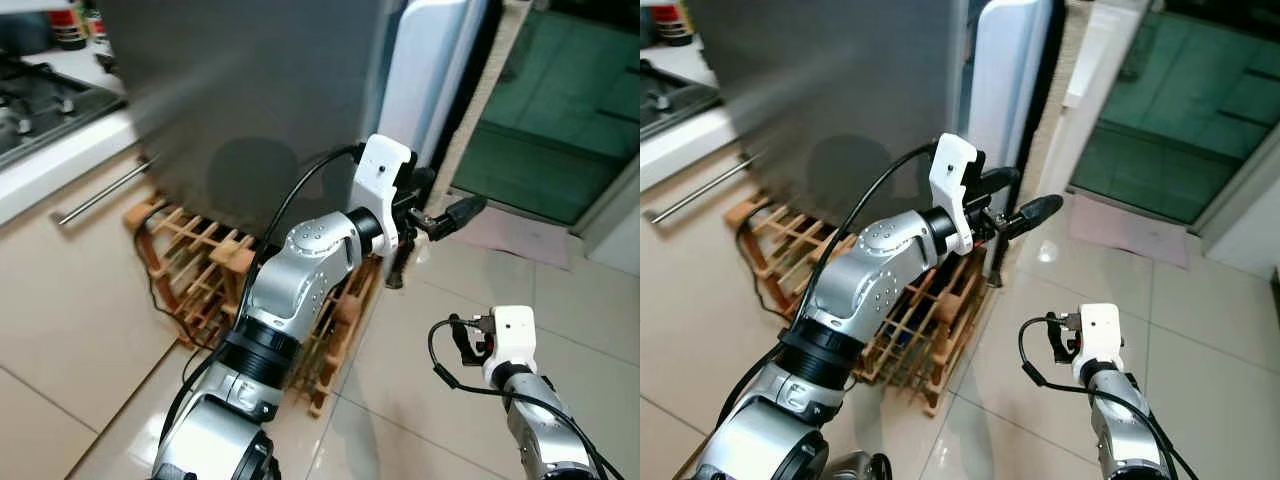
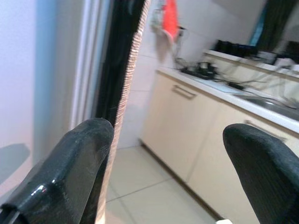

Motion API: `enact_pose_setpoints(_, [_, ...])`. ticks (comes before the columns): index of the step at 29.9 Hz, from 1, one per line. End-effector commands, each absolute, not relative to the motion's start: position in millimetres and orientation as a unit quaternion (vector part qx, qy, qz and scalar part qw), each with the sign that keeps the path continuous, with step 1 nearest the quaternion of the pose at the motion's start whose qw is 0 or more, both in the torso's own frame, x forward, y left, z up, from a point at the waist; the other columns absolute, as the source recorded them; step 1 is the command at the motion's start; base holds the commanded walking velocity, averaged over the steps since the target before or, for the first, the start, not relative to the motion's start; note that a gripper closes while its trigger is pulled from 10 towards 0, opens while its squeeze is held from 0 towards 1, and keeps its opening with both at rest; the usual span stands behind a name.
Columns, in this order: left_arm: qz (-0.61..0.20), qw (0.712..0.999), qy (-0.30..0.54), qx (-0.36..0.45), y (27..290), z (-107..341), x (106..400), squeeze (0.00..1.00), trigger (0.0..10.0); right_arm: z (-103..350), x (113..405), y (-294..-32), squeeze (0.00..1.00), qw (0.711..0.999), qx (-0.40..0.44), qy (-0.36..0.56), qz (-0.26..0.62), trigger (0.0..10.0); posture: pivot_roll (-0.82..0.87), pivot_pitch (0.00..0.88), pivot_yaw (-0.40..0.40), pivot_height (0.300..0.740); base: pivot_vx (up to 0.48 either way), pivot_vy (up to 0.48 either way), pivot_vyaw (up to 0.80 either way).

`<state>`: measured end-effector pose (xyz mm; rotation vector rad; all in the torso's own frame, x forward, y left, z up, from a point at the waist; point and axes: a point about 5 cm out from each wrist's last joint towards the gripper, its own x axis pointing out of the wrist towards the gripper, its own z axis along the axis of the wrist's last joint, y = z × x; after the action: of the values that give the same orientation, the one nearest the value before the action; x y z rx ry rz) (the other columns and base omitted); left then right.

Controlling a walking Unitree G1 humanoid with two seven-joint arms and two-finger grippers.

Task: Restocking fridge

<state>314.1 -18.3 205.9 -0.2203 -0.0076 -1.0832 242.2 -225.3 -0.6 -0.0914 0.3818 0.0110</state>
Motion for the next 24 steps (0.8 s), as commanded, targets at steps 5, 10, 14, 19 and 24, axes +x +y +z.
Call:
enact_pose_setpoints(5, [-0.578,0.808,-0.059,-0.096,-56.0,237.9,294.6,0.0,10.0,11.6,246.2,-235.4,0.0,0.988,-0.07,0.138,0.023,10.0,-0.11,0.0,-0.026,0.74,0.0,0.0,0.0])
enact_pose_setpoints(10, [-0.516,0.851,-0.038,-0.088,-18.6,225.6,315.1,0.0,10.0,4.4,251.9,-227.9,0.0,0.985,-0.061,0.148,0.063,10.0,-0.11,0.0,-0.022,0.74,0.0,0.0,0.0])
enact_pose_setpoints(14, [-0.459,0.885,-0.04,-0.063,6.3,215.6,323.2,0.0,10.0,14.2,256.2,-206.6,0.0,0.985,-0.047,0.125,0.106,10.0,-0.09,0.0,-0.014,0.74,0.0,0.0,0.0])
enact_pose_setpoints(19, [-0.393,0.915,-0.057,-0.071,35.8,204.3,320.3,0.0,10.0,36.6,266.0,-186.8,0.0,0.986,-0.015,0.083,0.141,10.0,-0.08,0.0,-0.008,0.74,0.0,0.0,0.0])
enact_pose_setpoints(24, [-0.272,0.957,-0.065,-0.081,72.7,189.0,322.1,0.0,10.0,70.5,275.0,-160.0,0.0,0.979,0.0,0.036,0.198,10.0,-0.07,0.0,-0.007,0.74,0.0,0.0,0.0])
